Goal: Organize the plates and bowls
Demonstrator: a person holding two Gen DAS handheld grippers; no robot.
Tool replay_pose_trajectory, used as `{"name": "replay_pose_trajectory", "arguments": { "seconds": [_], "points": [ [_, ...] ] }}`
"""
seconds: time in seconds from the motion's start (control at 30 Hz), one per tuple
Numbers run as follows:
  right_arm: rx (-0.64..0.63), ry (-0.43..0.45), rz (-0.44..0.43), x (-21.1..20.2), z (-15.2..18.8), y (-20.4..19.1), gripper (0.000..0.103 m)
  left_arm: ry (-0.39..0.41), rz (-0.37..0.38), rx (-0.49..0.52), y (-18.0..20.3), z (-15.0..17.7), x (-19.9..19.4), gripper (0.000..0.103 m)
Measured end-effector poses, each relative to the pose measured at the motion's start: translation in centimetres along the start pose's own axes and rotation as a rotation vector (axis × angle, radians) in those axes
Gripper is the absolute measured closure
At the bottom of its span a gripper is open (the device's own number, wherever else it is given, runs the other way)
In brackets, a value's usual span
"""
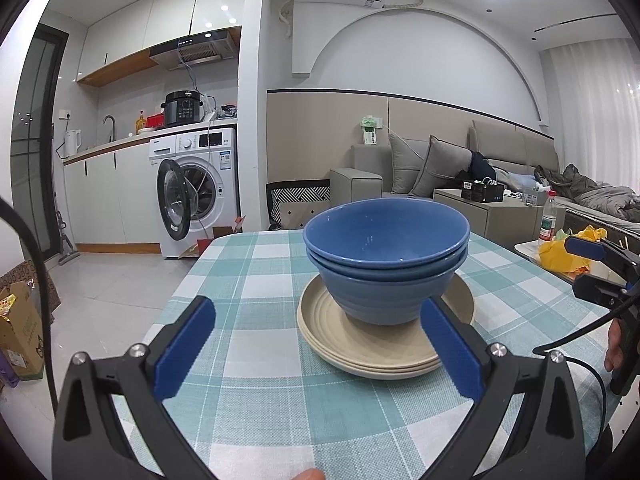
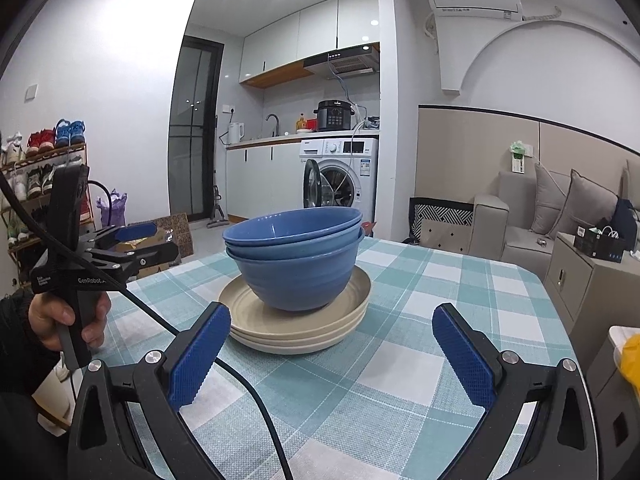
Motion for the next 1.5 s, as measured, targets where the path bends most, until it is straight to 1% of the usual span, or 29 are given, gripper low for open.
{"name": "replay_pose_trajectory", "arguments": {
  "seconds": [1.5],
  "points": [
    [0.011, -0.002, 0.002, 0.11, 0.06, 0.36, 0.000, 0.002, -0.001, 0.000, -0.07, 0.04, -0.11, 0.000]
  ]
}}
Point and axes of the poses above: each gripper's, at about its wrist camera, not at the fingertips, and x roughly the way its jaws point, y to its right, z to its underside, the point moved 10 cm from there along x, roughly the way its jaws point, and after that the axes turned 6 degrees about z, right-handed, at the moved point
